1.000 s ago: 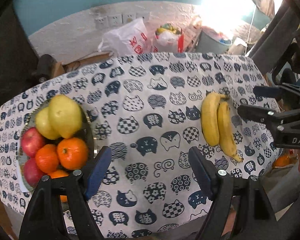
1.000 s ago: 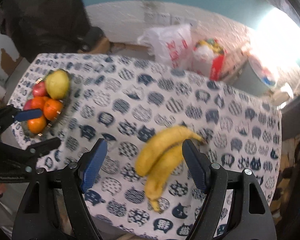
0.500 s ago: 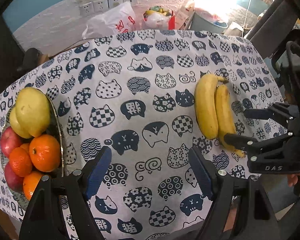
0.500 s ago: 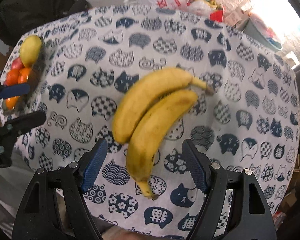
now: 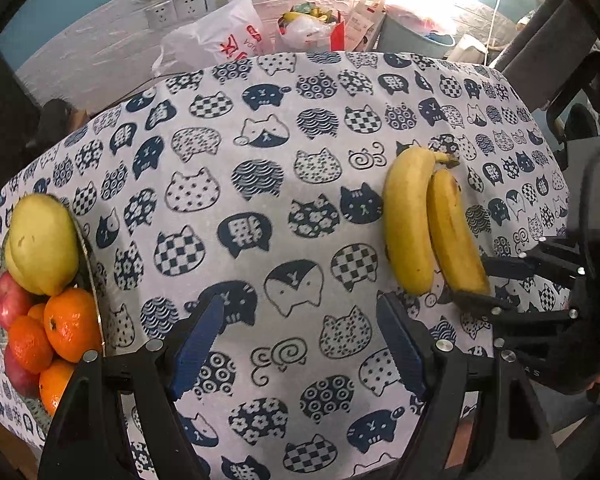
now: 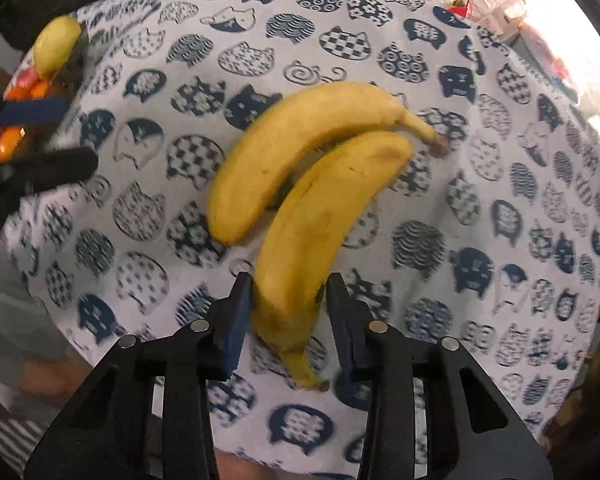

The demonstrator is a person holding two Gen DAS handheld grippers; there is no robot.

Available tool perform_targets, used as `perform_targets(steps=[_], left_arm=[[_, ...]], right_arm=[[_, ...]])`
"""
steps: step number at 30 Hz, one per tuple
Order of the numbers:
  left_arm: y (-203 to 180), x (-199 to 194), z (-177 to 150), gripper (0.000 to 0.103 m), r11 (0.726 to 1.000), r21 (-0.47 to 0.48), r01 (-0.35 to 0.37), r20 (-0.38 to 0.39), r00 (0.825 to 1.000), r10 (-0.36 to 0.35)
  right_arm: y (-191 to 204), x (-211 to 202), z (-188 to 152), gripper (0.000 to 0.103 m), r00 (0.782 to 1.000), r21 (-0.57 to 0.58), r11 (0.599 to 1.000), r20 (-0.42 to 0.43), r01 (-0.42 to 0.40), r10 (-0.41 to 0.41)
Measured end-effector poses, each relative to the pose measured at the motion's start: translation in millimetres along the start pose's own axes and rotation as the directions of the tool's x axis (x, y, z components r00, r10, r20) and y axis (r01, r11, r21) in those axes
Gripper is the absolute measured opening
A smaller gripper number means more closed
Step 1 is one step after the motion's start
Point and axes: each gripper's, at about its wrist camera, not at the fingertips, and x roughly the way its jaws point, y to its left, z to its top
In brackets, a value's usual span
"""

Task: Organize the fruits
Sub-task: 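Grasp one banana with the right tool while the left tool grasps the other banana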

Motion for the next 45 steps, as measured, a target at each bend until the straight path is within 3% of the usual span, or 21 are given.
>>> perform_targets(steps=[10,15,17,20,30,36,38,41,43,45], left_arm=[[-27.7,11.9,15.1,0.08,0.999,0.03,0.031,-0.022,0.999,-0.031],[-38.8,22.8,24.9,0.08,0.998,0.018,0.055,-0.039,0.998,-0.054],[-43.9,28.4,31.0,0.08,0.998,0.014,0.057,-0.04,0.998,-0.056],[-51.2,34.6,38.4,0.08,0.998,0.013,0.069,-0.035,0.997,-0.068],[-69.4,63.8,60.3,0.081,0.999,0.027,0.044,-0.057,0.997,-0.042],[-74.0,73.6,68.2,0.081,0.998,0.043,0.038,-0.05,0.998,-0.036],[-76.4,77.6,69.3,0.075,0.998,0.055,0.038,-0.056,0.998,-0.035],[-80.8,79.1,68.4,0.058,0.995,0.096,0.027,-0.041,0.999,-0.023],[-85.2,78.4,67.5,0.037,0.991,0.122,0.057,-0.042,0.998,-0.052],[-87.8,76.2,66.9,0.036,0.991,0.128,0.05,-0.04,0.998,-0.045]], right_arm=[[-60.8,-10.8,-33.1,0.033,0.995,0.125,0.987,-0.037,0.101,-0.097],[-83.0,-20.2,-39.0,0.034,1.0,0.211,0.977,0.016,-0.026,0.023],[-93.1,-27.4,-35.4,0.05,0.998,0.218,0.974,0.046,-0.055,0.046],[-105.9,-38.6,-33.2,0.06,0.995,0.237,0.969,0.084,-0.064,0.046],[-145.1,-40.4,-11.0,0.061,0.99,0.314,0.944,0.127,-0.102,0.065],[-133.8,-40.5,-12.4,0.061,0.988,0.318,0.942,0.138,-0.11,0.068],[-136.8,-38.6,-12.1,0.061,0.988,0.324,0.939,0.14,-0.114,0.072],[-140.4,-42.6,-19.1,0.061,0.988,0.328,0.938,0.138,-0.117,0.075],[-136.7,-39.7,-17.4,0.061,0.987,0.323,0.939,0.137,-0.121,0.08],[-131.2,-37.1,-12.5,0.061,0.986,0.307,0.943,0.144,-0.129,0.088]])
